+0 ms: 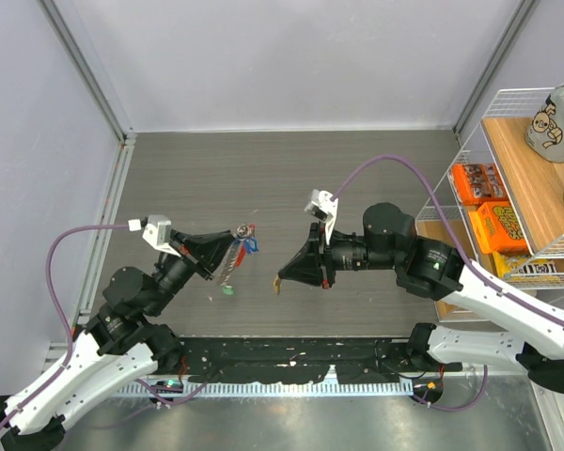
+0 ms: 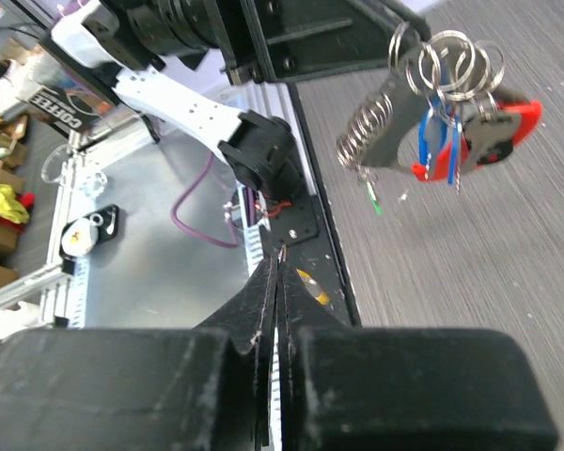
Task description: Put the keys on the keyring
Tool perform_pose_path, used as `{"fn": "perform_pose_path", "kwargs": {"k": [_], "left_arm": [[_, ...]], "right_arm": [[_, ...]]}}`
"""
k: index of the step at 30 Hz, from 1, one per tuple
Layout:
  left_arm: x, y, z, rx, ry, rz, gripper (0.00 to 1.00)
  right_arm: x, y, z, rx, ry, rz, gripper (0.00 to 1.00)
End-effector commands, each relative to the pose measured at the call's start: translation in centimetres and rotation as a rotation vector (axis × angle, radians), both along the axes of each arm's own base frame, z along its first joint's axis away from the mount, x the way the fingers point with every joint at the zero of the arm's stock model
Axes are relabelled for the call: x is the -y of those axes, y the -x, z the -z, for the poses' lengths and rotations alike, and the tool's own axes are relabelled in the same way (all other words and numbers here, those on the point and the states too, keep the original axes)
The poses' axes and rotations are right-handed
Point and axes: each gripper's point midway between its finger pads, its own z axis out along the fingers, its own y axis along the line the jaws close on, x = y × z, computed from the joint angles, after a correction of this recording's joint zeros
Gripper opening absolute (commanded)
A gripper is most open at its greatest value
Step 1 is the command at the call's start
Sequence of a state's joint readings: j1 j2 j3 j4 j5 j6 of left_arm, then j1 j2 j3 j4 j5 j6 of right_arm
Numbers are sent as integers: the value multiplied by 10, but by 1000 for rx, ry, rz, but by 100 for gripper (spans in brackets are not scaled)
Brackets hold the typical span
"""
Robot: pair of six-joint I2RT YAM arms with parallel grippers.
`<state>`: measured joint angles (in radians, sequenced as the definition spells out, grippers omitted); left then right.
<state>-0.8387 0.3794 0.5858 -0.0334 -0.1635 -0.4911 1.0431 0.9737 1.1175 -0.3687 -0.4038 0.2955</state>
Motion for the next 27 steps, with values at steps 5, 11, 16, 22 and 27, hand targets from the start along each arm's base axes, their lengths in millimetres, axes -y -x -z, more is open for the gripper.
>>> {"fn": "perform_pose_path", "kwargs": {"k": [5, 11, 16, 22, 27], "left_arm": [[8, 21, -50, 141, 131, 113, 0], [13, 28, -56, 171, 149, 163, 0], [18, 39, -60, 211, 159, 225, 0], [19, 46, -64, 244, 163, 254, 0], [17, 48, -66, 258, 167, 253, 0]], "right_arm": [[-26, 3, -61, -39, -173, -64, 6], [-39, -3, -68, -66, -199, -55, 6], [-46, -6, -77, -85, -221, -60, 6], [-51, -11, -77, -106, -211, -37, 5], [-51, -13, -73, -111, -197, -28, 6]]}}
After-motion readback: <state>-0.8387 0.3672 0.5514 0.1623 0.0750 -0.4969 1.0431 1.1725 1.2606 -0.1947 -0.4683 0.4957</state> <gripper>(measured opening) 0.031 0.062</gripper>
